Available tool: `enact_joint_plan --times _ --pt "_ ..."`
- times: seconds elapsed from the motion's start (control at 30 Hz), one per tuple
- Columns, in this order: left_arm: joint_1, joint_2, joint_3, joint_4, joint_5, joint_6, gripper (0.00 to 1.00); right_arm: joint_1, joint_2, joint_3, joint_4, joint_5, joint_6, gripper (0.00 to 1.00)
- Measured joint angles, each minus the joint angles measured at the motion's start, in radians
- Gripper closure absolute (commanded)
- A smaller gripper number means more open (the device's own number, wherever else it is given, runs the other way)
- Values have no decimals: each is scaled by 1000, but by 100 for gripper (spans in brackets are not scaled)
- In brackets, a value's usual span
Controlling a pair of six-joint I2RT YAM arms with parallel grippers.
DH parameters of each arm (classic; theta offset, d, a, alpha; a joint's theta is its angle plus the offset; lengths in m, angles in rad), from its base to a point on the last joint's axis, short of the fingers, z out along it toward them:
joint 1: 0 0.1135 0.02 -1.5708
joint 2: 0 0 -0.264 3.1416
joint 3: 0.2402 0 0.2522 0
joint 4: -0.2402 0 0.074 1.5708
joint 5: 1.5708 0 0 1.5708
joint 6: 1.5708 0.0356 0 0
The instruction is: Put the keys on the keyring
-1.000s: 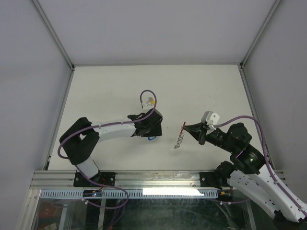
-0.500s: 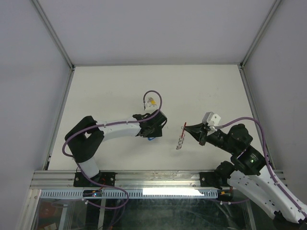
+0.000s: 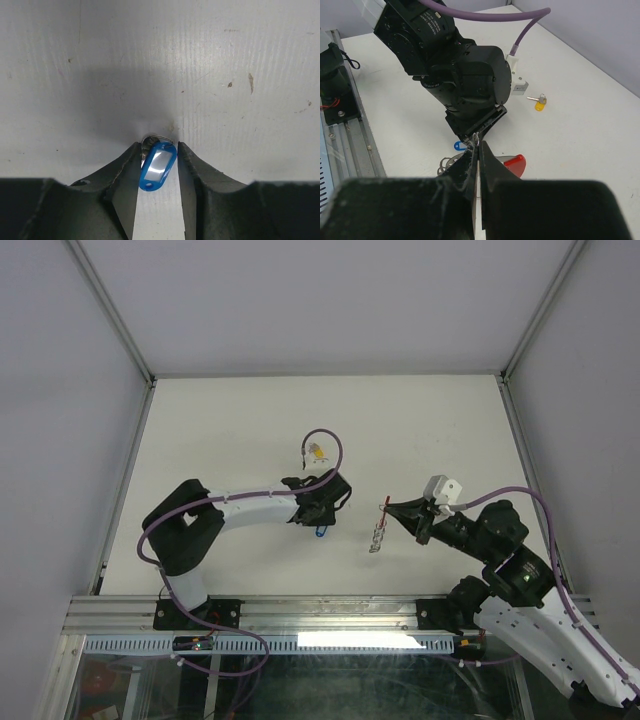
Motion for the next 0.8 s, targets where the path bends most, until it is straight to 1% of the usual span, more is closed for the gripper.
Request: enact_joint_plan --times 0.07,0.17,0.27,0.57,0.8 --pt "0 3 3 -6 -6 1 64 0 0 0 0 0 0 100" --pt "-6 6 11 -18 -20 5 58 0 0 0 0 0 0 100" --pt "-11 6 22 -29 -25 11 57 0 0 0 0 0 0 100" --pt "-12 18 67 -42 -49 29 65 0 0 0 0 0 0 100" --pt "-12 44 69 -43 -50 31 68 0 -3 -2 0 0 0 100"
